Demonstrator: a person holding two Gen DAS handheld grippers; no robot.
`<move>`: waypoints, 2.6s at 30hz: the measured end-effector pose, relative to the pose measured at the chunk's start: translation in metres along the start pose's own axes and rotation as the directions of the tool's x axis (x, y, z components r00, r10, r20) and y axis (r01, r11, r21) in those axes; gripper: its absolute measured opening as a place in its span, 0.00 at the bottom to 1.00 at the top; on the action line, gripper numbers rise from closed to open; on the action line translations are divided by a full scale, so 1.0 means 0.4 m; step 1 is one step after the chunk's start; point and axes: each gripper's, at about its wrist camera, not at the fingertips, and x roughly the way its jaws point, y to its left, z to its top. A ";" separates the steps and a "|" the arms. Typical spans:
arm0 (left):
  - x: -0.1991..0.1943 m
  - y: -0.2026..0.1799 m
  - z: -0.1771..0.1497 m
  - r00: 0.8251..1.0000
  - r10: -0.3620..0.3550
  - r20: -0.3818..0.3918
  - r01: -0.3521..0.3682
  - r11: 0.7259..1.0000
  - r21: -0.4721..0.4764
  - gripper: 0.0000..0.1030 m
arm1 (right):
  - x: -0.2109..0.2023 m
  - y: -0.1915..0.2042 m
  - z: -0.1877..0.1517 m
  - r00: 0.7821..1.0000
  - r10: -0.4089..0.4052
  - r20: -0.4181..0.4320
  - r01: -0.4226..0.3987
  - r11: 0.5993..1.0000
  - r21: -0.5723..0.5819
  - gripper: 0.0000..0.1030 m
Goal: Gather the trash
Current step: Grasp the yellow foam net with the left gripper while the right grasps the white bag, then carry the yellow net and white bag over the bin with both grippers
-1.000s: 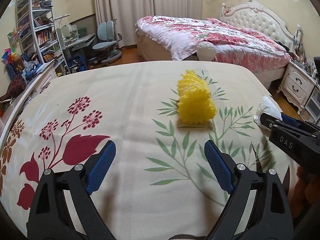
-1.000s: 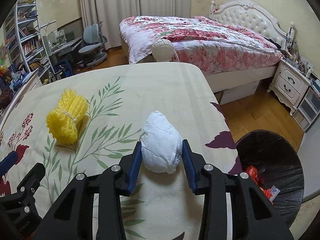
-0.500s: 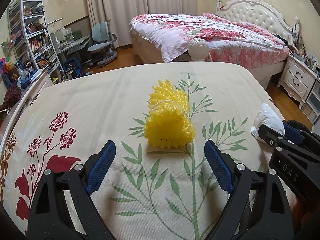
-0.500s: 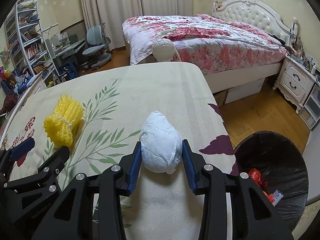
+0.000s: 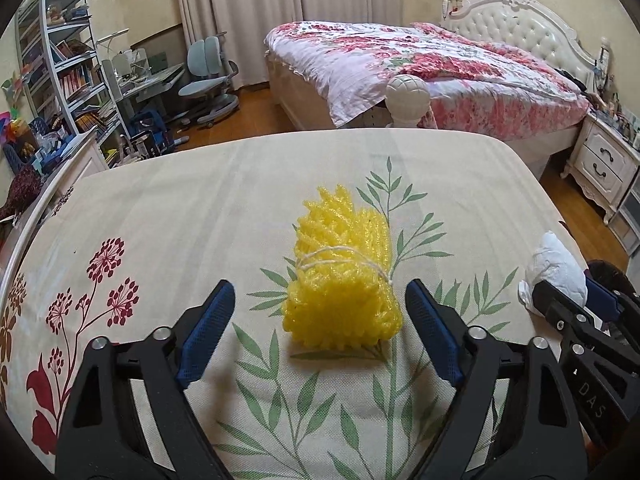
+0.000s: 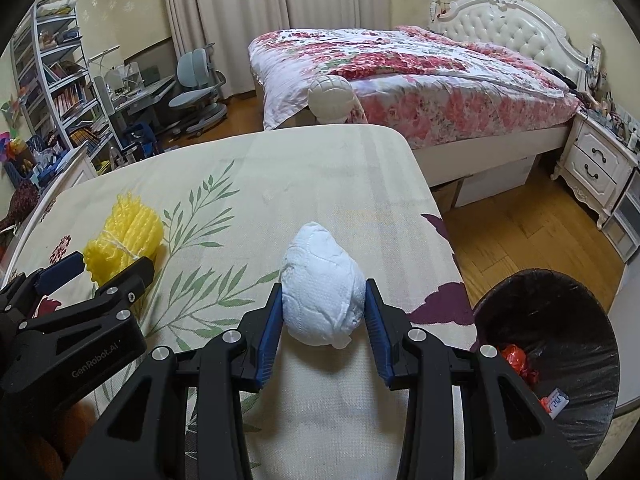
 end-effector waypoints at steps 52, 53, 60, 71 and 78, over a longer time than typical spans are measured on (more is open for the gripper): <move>-0.203 -0.026 -0.157 0.988 -0.151 0.033 0.150 0.988 0.028 0.40 | -0.228 -0.037 -0.151 0.996 -0.046 0.082 0.047 0.999 -0.009 0.38; -0.209 -0.034 -0.160 0.987 -0.158 0.036 0.157 0.987 0.031 0.40 | -0.236 -0.044 -0.157 0.995 -0.051 0.084 0.052 0.999 -0.005 0.38; -0.248 -0.095 -0.185 0.975 -0.215 0.057 0.211 0.975 0.076 0.40 | -0.284 -0.085 -0.191 0.989 -0.112 0.099 0.109 0.994 0.029 0.38; -0.295 -0.209 -0.184 0.944 -0.316 0.100 0.299 0.942 0.151 0.40 | -0.344 -0.182 -0.207 0.960 -0.246 0.135 0.235 0.968 0.089 0.38; -0.293 -0.281 -0.173 0.926 -0.358 0.118 0.332 0.924 0.192 0.40 | -0.361 -0.248 -0.204 0.936 -0.315 0.155 0.295 0.945 0.141 0.38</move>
